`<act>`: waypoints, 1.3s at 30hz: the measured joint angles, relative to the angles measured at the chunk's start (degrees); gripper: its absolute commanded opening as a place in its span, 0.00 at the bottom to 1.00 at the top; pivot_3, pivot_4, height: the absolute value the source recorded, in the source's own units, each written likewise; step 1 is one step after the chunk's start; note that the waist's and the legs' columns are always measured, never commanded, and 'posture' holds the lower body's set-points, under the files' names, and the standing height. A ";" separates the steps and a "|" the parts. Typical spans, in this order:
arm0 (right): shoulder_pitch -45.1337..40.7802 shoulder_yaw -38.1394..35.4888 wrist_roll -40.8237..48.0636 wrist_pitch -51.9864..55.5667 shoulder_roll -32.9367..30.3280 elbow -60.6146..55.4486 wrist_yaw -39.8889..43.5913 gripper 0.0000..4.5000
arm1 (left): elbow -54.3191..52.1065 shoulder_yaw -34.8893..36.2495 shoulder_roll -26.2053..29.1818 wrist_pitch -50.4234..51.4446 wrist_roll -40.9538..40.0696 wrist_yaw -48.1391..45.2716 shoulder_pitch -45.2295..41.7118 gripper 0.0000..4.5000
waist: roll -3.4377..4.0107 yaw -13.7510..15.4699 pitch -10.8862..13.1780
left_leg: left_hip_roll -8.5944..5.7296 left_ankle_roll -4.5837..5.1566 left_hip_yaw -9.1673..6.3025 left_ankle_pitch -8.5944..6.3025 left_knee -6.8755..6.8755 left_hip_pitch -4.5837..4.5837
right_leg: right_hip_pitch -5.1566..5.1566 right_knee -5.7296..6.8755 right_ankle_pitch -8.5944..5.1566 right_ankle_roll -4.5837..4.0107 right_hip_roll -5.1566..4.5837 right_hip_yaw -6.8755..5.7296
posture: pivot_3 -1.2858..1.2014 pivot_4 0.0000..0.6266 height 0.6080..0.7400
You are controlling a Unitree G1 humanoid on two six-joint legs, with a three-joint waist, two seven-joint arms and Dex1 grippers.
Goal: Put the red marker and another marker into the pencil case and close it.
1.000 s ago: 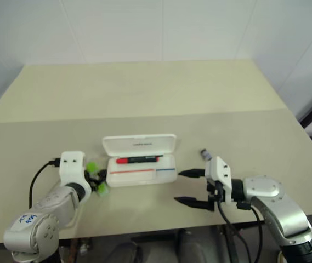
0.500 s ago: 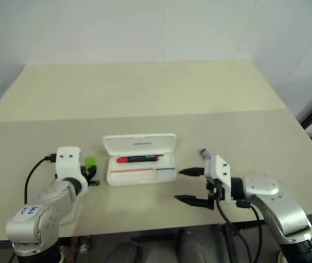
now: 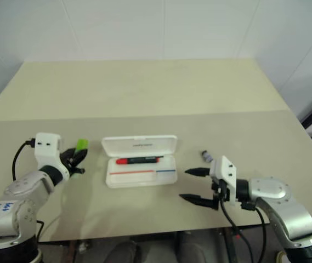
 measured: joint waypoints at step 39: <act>19.24 -24.95 15.46 -7.45 -0.81 -8.55 9.12 0.85 | 20.29 -13.70 13.18 -24.19 -17.83 -39.67 -22.70 0.24 | 0.12 -0.09 0.07 | 0.04 0.07 0.20 -0.05 0.03 0.08 | 0.11 0.01 0.48 0.86 0.08 0.08 | 0.52 0.24 1.00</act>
